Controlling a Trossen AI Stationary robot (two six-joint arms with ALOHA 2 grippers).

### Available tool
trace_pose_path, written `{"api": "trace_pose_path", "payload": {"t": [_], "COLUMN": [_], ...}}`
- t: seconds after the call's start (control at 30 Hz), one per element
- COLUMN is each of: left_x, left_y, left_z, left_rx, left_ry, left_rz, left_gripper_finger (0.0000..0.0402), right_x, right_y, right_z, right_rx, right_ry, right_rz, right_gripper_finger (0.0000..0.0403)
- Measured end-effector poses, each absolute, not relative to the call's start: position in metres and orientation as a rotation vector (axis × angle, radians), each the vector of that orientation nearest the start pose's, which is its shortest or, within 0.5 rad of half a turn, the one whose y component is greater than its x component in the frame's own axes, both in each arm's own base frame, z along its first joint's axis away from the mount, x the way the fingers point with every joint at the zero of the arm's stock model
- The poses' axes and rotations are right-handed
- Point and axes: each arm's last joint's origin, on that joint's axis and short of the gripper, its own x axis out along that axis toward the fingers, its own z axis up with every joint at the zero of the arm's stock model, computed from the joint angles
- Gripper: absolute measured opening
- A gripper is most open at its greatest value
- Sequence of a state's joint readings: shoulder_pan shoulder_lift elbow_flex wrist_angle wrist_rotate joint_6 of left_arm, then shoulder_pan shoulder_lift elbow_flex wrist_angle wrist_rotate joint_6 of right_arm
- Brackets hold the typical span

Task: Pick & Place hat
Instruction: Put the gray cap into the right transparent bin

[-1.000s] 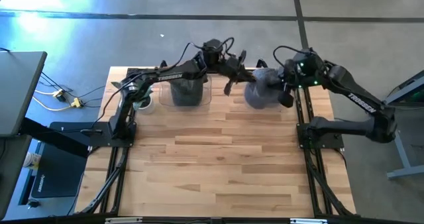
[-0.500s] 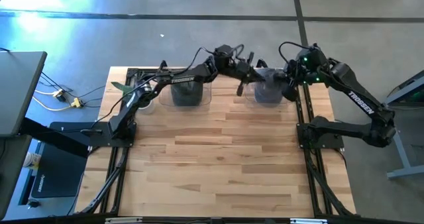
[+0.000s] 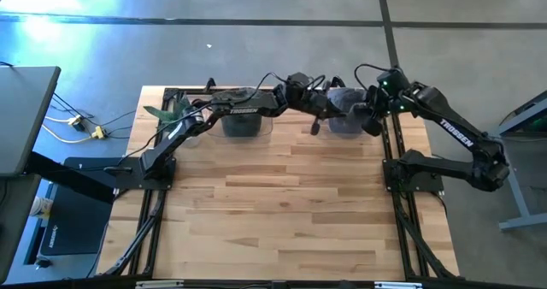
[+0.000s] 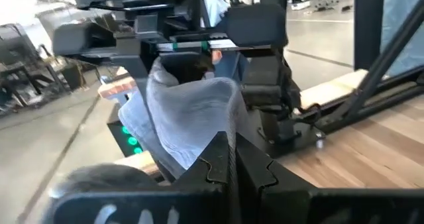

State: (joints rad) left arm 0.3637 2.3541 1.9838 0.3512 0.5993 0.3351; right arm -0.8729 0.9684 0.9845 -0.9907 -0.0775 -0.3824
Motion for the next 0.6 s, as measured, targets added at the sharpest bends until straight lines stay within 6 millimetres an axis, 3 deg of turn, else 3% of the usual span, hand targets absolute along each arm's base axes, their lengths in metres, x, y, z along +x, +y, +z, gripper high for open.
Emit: {"api": "trace_pose_path", "payload": {"t": [0.2,0.4,0.6], "left_x": [0.517,0.509,0.502], "left_y": [0.182,0.202,0.218], "left_z": [0.251,0.248,0.246], "left_rx": [0.254,0.001,-0.104], "left_ry": [0.036,0.089,0.121], "left_rz": [-0.219,-0.219,-0.139], "left_gripper_finger": [0.0000,0.0000,0.0000], "right_x": [0.109,0.107,0.104], "right_y": [-0.133,-0.141,-0.145], "right_z": [0.291,0.282,0.274], "right_rx": [0.145,0.181,0.220], "right_ry": [0.999,0.954,0.937], "right_rz": [-0.571,-0.634,-0.670], "right_gripper_finger": [0.0004,0.0007,0.0012]}}
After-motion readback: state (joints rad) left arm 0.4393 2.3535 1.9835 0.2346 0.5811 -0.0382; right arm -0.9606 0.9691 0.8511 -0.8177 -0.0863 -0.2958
